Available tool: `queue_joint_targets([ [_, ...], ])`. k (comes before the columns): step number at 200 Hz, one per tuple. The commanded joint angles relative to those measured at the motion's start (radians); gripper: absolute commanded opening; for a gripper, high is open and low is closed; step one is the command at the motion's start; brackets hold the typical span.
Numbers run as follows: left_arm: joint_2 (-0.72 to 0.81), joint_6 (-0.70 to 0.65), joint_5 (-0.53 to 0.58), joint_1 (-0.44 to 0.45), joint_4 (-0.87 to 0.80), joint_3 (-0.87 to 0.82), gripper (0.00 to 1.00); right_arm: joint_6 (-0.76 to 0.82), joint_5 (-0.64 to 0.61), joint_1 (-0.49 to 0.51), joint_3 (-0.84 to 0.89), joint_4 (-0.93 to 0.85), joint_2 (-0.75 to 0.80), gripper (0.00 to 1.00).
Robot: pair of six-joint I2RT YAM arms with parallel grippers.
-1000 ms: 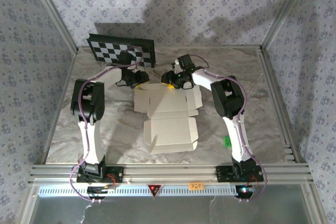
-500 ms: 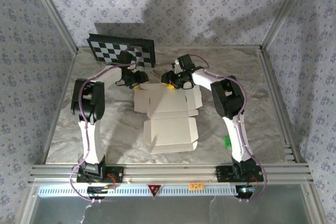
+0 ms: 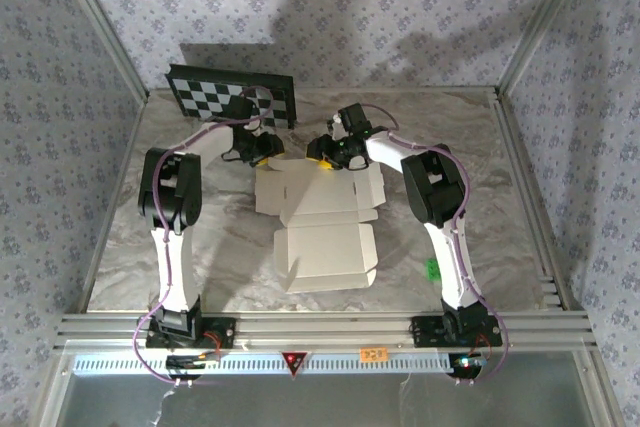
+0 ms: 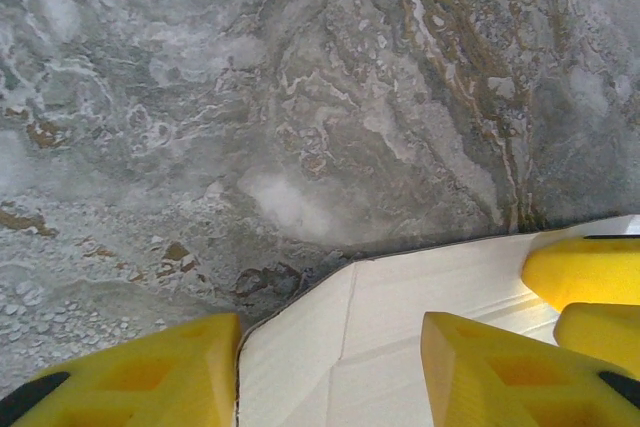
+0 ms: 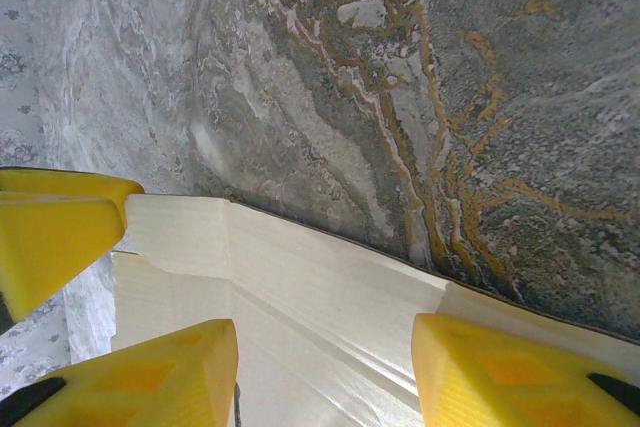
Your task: Fold the paper box
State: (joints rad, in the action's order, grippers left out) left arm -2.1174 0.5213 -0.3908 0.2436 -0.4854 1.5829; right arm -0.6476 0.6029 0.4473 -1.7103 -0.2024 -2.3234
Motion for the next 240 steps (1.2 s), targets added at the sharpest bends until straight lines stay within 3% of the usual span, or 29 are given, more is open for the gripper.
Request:
queue_joint_targets([
  [1,-0.009,0.005,-0.032,0.012,-0.036,0.047,0.49,-0.004,-0.034,0.002,0.031,-0.087,-0.026,0.51],
  [92,-0.034,0.018,-0.074,0.063,-0.028,0.101,0.4,-0.002,-0.029,0.004,0.032,-0.087,-0.025,0.51],
  [130,-0.067,0.035,-0.091,0.077,-0.004,0.103,0.35,0.002,-0.026,0.002,0.034,-0.087,-0.025,0.46],
  [240,-0.115,0.078,-0.142,0.085,0.097,0.032,0.27,0.001,-0.023,-0.001,0.049,-0.082,-0.025,0.41],
])
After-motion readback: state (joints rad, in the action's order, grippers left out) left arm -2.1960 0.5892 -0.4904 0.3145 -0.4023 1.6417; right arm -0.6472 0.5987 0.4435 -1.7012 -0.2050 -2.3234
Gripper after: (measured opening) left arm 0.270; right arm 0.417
